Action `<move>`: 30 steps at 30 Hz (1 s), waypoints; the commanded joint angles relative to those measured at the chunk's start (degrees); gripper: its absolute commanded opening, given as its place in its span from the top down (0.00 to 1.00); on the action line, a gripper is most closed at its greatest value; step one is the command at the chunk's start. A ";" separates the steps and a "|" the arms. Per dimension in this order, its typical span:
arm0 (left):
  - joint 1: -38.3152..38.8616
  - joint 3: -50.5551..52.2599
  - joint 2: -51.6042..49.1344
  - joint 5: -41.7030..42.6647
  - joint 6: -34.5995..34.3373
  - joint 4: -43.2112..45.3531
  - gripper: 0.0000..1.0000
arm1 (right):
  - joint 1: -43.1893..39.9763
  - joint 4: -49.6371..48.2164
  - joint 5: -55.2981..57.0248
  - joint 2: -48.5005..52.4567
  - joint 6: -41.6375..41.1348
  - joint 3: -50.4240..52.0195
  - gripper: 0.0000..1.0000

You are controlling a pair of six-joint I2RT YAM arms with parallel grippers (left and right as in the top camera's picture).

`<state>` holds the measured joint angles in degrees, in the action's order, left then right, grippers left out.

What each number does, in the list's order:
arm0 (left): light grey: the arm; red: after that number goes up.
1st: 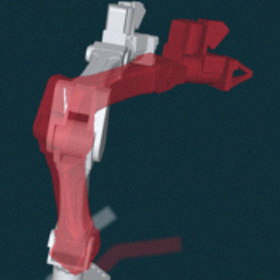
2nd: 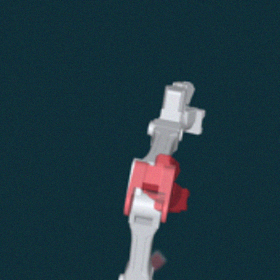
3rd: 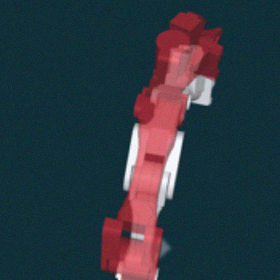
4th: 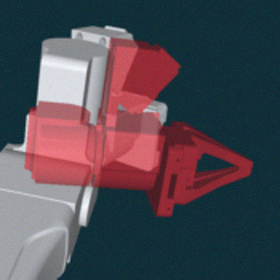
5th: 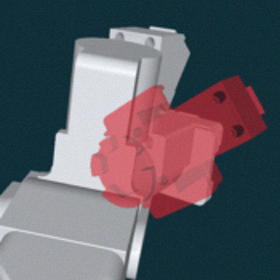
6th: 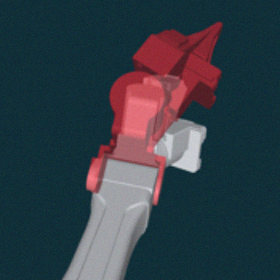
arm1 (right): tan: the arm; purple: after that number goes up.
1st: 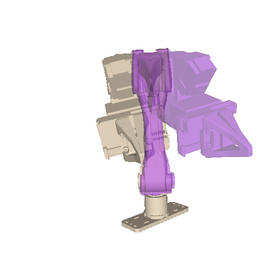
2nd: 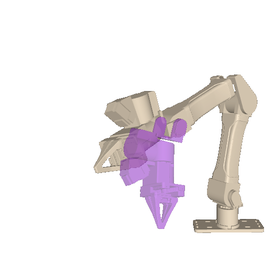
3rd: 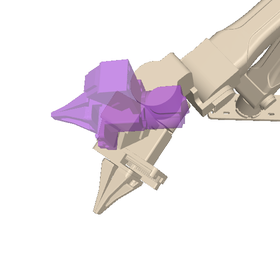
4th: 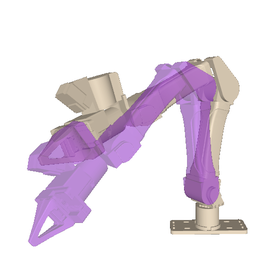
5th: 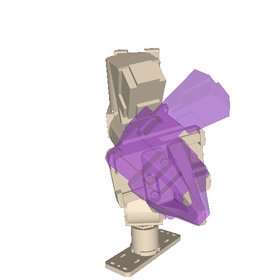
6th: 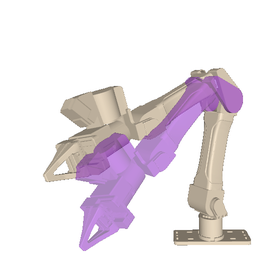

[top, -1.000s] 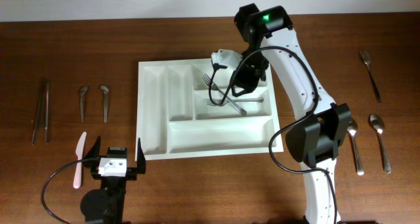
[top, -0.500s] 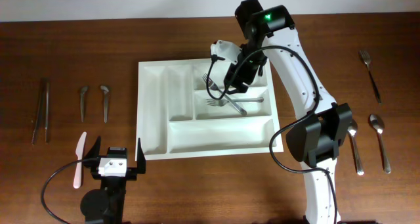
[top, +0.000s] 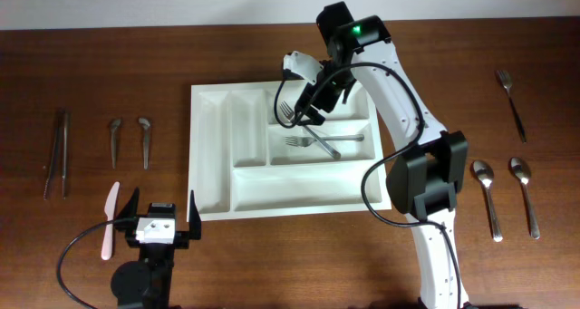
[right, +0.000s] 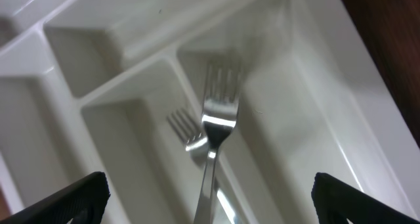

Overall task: Pack container
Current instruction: 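Carry the fork into the same compartment beside the first fork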

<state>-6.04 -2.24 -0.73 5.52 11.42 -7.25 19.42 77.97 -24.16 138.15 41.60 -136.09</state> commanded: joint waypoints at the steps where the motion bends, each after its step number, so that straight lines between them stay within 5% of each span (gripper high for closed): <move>1: -0.24 0.33 0.44 -0.44 0.90 0.00 0.01 | 0.83 -1.14 -2.21 0.61 -1.86 0.26 0.00; 30: -0.24 0.33 0.44 -0.44 0.87 0.00 0.01 | 3.98 -3.19 -2.97 5.70 -1.90 0.35 0.01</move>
<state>-6.04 -2.24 -0.73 5.52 11.42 -7.25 22.72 74.85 -25.23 143.33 40.21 -135.90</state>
